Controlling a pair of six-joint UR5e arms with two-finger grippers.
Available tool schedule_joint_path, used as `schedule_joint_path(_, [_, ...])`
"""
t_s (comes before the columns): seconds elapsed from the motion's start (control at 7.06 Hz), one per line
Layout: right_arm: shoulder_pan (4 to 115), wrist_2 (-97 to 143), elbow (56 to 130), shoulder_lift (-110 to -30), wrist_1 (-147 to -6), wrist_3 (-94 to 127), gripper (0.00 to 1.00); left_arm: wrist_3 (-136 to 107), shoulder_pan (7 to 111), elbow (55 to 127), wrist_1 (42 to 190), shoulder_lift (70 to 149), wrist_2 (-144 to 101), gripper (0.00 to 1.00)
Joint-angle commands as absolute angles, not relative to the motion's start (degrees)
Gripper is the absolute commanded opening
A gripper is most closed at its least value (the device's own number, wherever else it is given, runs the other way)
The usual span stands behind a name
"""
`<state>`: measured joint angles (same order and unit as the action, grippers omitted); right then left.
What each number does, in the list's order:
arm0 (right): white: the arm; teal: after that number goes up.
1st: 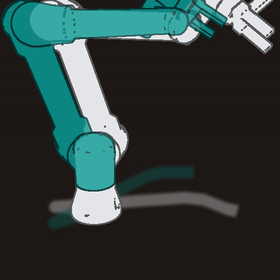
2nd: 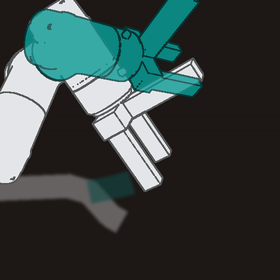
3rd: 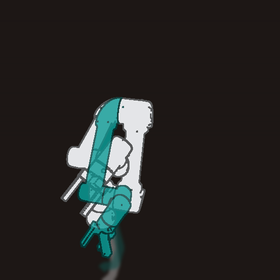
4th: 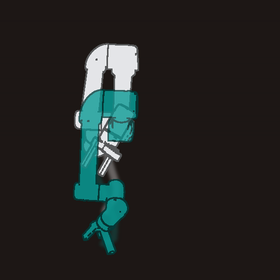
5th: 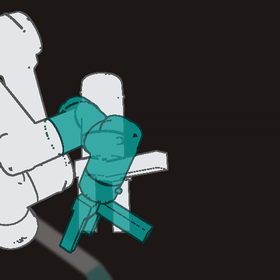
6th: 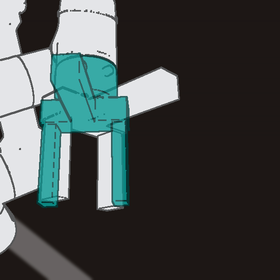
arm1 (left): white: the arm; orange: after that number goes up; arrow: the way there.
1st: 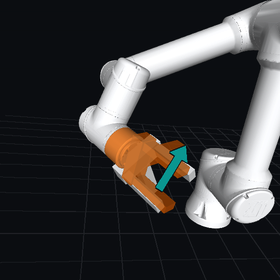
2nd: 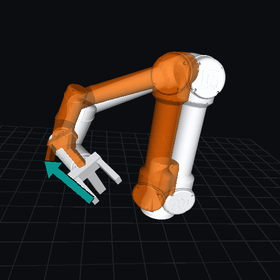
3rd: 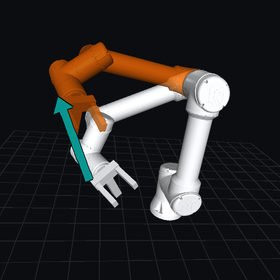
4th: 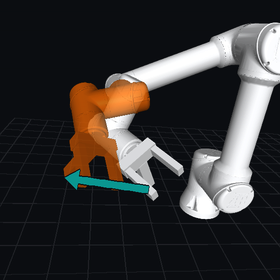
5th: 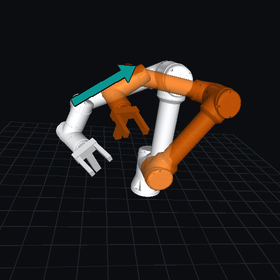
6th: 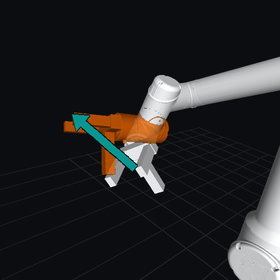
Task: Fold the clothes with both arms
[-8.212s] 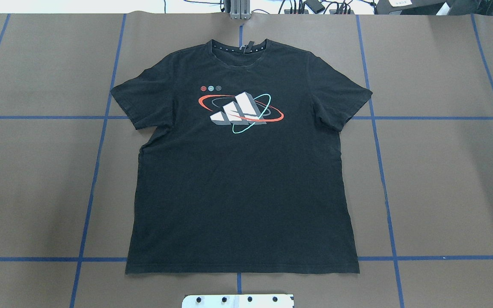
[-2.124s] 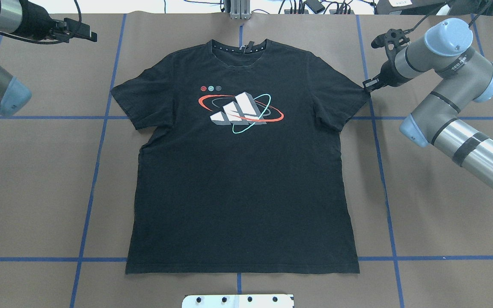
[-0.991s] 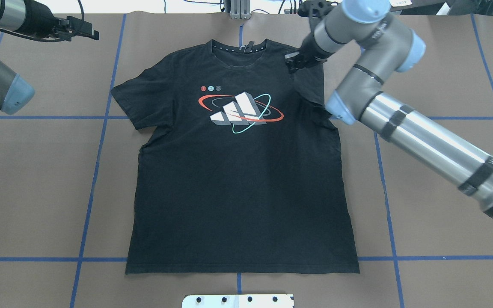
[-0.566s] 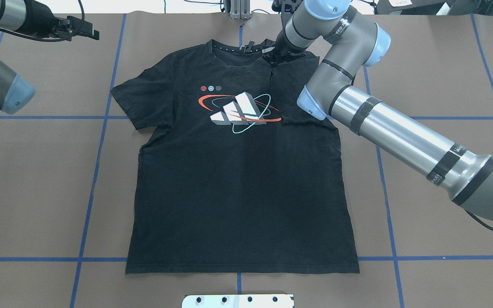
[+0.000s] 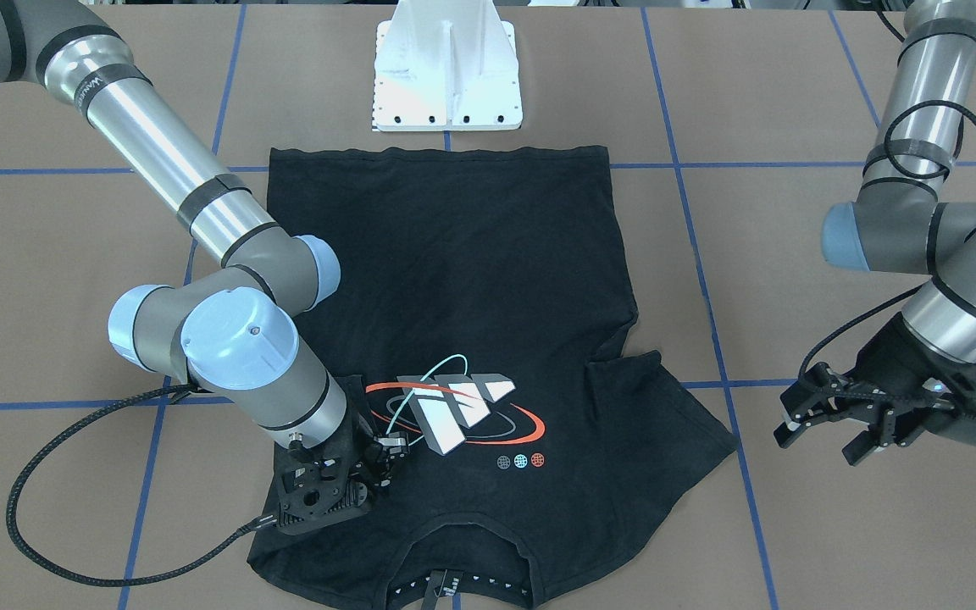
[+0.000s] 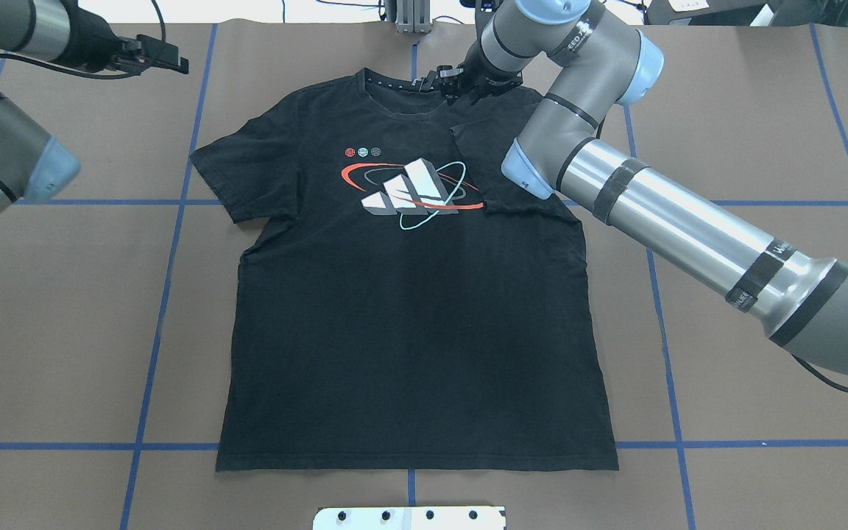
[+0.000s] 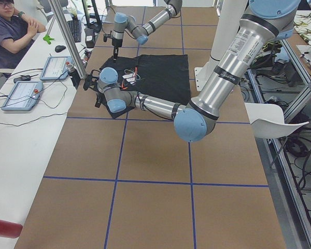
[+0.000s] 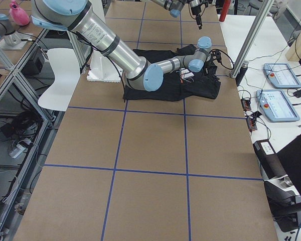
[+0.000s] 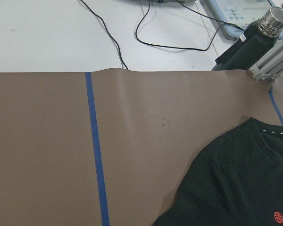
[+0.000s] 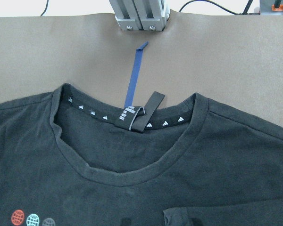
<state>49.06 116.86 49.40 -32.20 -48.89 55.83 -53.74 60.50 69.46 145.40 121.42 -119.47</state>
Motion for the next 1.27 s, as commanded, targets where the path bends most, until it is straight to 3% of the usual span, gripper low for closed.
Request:
schedule_joint_path(0.0, [52.1, 122.8, 51.4, -32.0, -49.1, 59.7, 1.0, -57.9, 54.6, 63.7, 152.6, 122.8, -111.7, 0.99])
schedule_joint_path(0.57, [52.1, 123.0, 52.5, -32.4, -49.2, 61.9, 1.0, -55.4, 53.2, 61.2, 152.2, 121.8, -109.4, 0.92])
schedule_joint_path(1.13, [51.3, 122.3, 52.5, -32.6, -49.2, 61.6, 1.0, -55.4, 51.2, 61.0, 152.1, 120.0, -109.2, 0.75])
